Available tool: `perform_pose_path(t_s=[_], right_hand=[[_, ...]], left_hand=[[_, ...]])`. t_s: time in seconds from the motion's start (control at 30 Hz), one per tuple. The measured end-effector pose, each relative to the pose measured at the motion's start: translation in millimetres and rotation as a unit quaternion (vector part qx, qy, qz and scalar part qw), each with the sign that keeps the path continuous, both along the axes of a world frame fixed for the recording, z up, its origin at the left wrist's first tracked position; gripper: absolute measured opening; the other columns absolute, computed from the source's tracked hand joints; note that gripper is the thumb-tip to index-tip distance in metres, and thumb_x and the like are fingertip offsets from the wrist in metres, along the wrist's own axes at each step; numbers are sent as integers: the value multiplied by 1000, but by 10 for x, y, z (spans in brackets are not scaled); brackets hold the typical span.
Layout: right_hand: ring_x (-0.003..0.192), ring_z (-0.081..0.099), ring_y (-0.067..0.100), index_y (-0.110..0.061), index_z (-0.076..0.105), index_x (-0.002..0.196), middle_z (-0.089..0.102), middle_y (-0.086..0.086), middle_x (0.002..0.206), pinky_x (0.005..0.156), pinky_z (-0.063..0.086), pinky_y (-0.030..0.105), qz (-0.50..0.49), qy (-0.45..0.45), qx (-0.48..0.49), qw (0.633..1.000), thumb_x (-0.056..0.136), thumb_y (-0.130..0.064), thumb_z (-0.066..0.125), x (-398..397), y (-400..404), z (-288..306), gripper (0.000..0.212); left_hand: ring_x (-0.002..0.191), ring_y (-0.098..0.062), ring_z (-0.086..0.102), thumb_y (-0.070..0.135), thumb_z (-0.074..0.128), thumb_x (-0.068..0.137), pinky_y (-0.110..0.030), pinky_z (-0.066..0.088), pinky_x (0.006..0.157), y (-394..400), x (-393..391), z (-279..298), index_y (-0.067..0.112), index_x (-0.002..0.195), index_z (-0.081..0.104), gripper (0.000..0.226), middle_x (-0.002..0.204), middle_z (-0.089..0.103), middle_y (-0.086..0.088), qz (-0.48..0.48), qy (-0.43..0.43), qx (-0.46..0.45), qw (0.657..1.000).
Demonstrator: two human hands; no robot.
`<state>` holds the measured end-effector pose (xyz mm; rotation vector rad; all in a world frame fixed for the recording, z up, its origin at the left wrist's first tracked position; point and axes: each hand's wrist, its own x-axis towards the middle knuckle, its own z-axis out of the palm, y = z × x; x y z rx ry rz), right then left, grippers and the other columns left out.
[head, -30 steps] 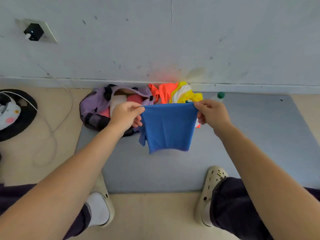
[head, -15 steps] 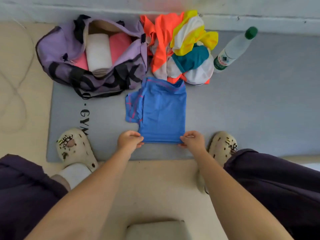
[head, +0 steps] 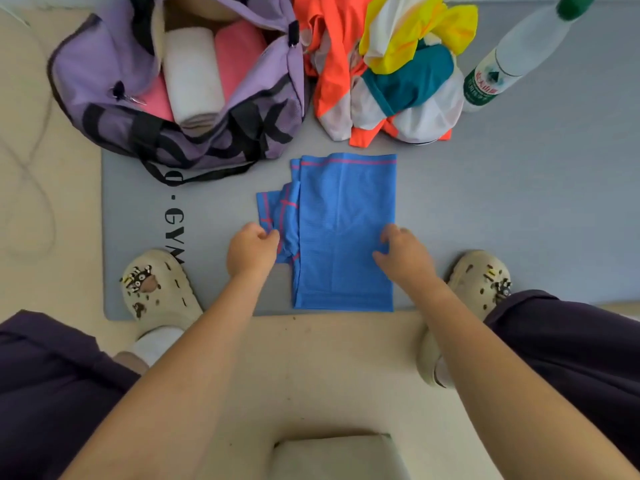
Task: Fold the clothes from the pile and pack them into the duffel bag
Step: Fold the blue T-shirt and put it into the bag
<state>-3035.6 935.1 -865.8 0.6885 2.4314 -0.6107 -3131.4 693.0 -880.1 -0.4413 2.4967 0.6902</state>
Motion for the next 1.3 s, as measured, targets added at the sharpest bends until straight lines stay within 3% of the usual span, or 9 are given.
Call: perform_pose_path(t_s=[0.13,0.23,0.33,0.47,0.6,0.87,1.0,1.1,1.3], right_hand=[[75,56,29,-27,32,142,41,8,113,64,49,37,29,69,-35,997,86,-29,69,-307,-283,-44,68],[72,57,26,-33,24,144,38,6,113,64,52,37,16,33,-65,997,83,-37,73,-368,-382,-127,78],[70,58,26,-35,23,142,39,7,115,58,49,34,11,37,-43,998,82,-41,73,-373,-400,-194,79],[71,58,26,-36,23,142,40,6,115,61,54,38,14,38,-42,998,81,-42,74,-373,-383,-219,79],[72,58,26,-35,24,140,42,8,113,61,53,38,14,32,-39,999,81,-42,75,-400,-375,-211,78],[75,58,28,-34,25,140,42,9,115,62,47,36,13,19,-43,999,81,-40,75,-428,-374,-182,78],[76,59,29,-33,25,140,43,9,114,62,51,38,16,16,-46,999,81,-41,75,-433,-375,-173,77],[74,57,28,-33,26,140,42,9,112,61,50,37,15,16,-46,999,80,-41,75,-438,-373,-176,77],[75,58,28,-34,24,139,43,9,112,60,50,36,20,13,-44,999,81,-42,75,-439,-365,-182,78]], left_hand=[[76,-17,54,39,67,86,-29,42,68,169,-241,-52,21,79,58,21,78,58,6,11,10,37,999],[62,-21,51,42,70,83,-30,41,57,201,-314,-105,19,59,48,40,57,48,5,-19,-12,23,999],[50,-16,43,46,76,76,-28,29,47,205,-319,-146,19,55,43,48,51,43,6,-51,-39,58,996],[48,-11,38,39,78,77,-28,32,50,149,-271,-177,13,58,48,44,51,43,5,-12,-19,125,992],[47,-13,41,36,73,82,-28,29,44,-86,-121,-191,11,53,44,48,43,42,3,40,7,74,996],[68,-17,54,49,63,87,-26,31,50,-113,-164,-130,17,78,58,34,68,54,10,82,20,34,996],[55,-15,62,59,66,79,-26,43,54,-132,-235,-109,15,63,66,47,61,68,-1,45,-102,47,993],[58,-9,61,52,73,77,-25,47,65,-181,-171,-100,23,62,71,33,57,70,8,70,-182,105,975],[80,-5,64,27,82,75,-21,48,71,-187,-71,-97,22,85,68,18,86,69,9,105,-70,197,972]])
